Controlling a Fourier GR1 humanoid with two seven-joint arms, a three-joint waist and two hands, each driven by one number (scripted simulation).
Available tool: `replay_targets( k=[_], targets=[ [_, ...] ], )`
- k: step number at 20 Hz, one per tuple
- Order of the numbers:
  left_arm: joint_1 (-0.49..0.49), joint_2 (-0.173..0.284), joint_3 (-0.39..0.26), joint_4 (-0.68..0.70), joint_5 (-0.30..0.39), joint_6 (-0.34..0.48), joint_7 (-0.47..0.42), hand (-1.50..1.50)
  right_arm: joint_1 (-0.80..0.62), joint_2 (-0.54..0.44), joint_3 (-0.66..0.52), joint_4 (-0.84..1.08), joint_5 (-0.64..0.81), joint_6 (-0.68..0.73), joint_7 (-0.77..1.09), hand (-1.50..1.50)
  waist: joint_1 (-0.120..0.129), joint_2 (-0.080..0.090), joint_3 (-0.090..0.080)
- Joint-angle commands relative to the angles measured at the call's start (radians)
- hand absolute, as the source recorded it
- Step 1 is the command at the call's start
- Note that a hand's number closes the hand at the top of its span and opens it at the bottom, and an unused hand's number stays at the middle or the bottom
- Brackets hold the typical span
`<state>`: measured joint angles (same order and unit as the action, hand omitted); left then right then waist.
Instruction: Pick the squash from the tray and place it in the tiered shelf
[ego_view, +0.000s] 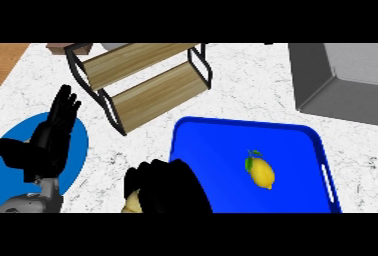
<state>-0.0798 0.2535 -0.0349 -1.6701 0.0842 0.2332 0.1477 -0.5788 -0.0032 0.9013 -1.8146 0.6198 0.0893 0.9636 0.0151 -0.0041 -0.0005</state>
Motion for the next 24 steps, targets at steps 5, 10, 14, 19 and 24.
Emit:
replay_targets(
  k=[5, 10, 14, 19, 24],
  targets=[
    [-0.008, -0.011, -0.008, -0.014, -0.023, 0.014, 0.02, 0.0, -0.249, 0.003, -0.201, -0.117, 0.023, -0.071, 0.249, 1.5, -0.008, -0.001, -0.001],
    [-0.011, -0.037, -0.015, 0.009, -0.054, 0.033, 0.008, 0.0, -0.344, 0.003, -0.277, -0.1, 0.011, 0.011, 0.301, 1.5, -0.012, 0.0, 0.0],
    [0.045, -0.007, 0.026, -0.058, 0.004, -0.023, 0.022, 0.0, -0.389, 0.003, -0.381, 0.035, 0.015, -0.019, 0.179, 1.5, -0.003, 0.002, 0.0],
    [0.052, -0.017, 0.021, -0.035, -0.031, -0.022, -0.014, 0.0, -0.386, 0.003, -0.428, 0.199, 0.051, -0.115, 0.049, 1.5, -0.003, 0.005, 0.0],
    [-0.028, 0.012, 0.064, 0.004, 0.003, -0.061, 0.025, 0.0, -0.475, 0.003, -0.449, 0.439, 0.002, -0.268, -0.059, 1.5, 0.01, 0.009, 0.0]
  ],
)
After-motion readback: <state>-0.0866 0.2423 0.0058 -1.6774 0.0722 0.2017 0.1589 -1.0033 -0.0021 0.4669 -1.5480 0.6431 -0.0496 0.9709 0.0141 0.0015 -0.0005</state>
